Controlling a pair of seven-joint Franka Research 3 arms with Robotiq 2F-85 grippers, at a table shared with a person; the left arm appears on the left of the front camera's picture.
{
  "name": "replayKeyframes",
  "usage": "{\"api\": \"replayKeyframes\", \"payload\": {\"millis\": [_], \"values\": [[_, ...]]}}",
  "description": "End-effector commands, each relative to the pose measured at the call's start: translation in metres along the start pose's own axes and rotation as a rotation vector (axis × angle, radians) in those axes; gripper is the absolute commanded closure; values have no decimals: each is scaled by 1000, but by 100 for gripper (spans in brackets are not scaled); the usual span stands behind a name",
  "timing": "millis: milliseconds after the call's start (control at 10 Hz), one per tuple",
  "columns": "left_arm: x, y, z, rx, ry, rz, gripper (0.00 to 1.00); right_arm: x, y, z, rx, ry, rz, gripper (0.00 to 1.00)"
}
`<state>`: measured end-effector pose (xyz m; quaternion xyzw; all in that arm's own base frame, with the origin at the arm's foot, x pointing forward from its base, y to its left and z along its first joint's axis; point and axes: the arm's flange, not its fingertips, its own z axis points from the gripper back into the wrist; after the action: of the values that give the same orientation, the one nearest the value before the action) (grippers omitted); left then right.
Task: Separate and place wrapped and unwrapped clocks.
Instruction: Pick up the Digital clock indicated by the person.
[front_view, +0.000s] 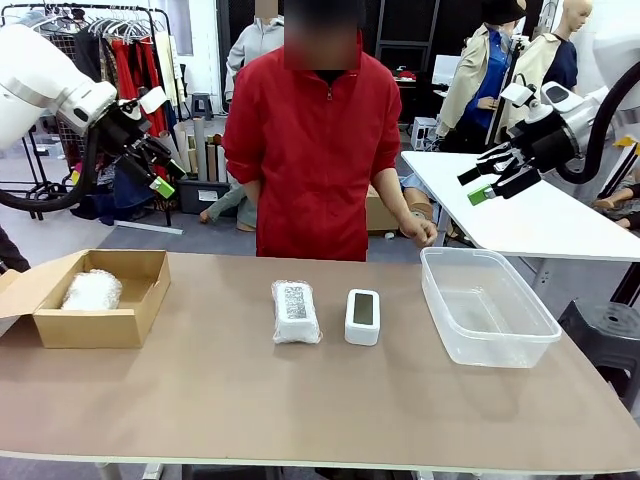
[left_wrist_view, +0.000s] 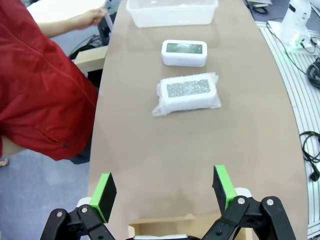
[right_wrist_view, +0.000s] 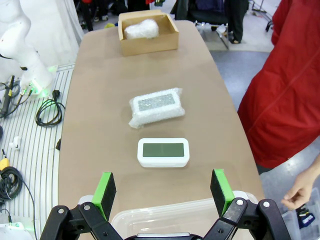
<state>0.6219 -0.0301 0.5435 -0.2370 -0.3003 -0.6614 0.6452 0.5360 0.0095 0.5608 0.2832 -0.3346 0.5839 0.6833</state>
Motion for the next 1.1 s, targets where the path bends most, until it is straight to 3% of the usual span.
{"api": "replayKeyframes", "payload": {"millis": [0, 1000], "values": [[0, 0, 2, 3, 0, 1, 0, 1, 0, 1, -1, 3, 4, 0], [0, 0, 2, 3, 0, 1, 0, 1, 0, 1, -1, 3, 4, 0]]}}
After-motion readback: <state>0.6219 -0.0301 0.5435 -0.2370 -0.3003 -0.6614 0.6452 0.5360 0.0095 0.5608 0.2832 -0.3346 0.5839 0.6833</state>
